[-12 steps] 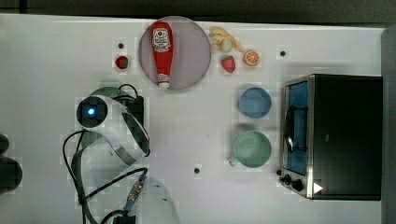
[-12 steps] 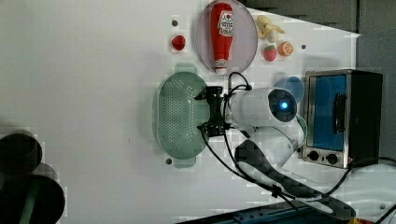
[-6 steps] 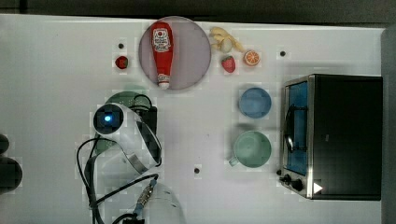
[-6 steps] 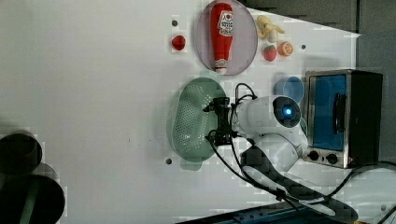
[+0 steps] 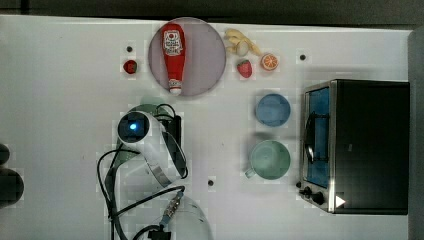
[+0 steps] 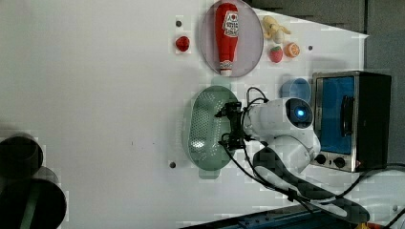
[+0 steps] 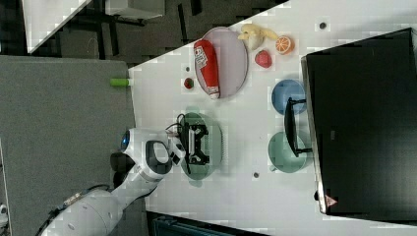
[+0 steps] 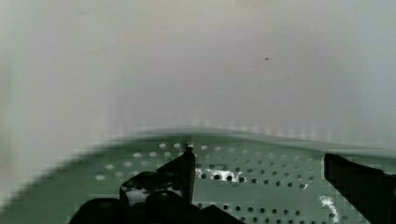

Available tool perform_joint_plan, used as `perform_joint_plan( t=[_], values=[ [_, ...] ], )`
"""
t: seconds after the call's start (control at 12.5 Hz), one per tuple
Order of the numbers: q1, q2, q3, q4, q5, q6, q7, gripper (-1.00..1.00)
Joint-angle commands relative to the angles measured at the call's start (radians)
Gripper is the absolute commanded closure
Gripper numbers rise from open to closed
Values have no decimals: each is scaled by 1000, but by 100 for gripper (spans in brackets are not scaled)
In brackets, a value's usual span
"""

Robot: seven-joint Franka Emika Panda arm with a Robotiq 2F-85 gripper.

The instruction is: Drag strainer left to right.

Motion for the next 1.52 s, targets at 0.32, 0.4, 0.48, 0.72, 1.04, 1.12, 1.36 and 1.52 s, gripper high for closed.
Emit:
perform_joint_plan(
  t=[0.32,0.4,0.48,0.72,1.04,1.12,1.36,1.52],
  values=[
    [-30,-72,-135,-23,-2,-1,-171,-100],
    [-31,-74,-157,-25,-2,0,-199,-100],
    [-32,-75,-178,-28,-2,3,-220,-100],
    [-35,-76,-236,-35,-2,10,-262,-100],
    [-40,-76,-302,-36,-2,12,-361,-100],
    [-41,-76,-321,-36,-1,18,-393,-100],
    [-42,-76,-376,-36,-2,31,-427,-100],
    [-42,-76,-397,-36,-2,31,-429,-100]
  ],
)
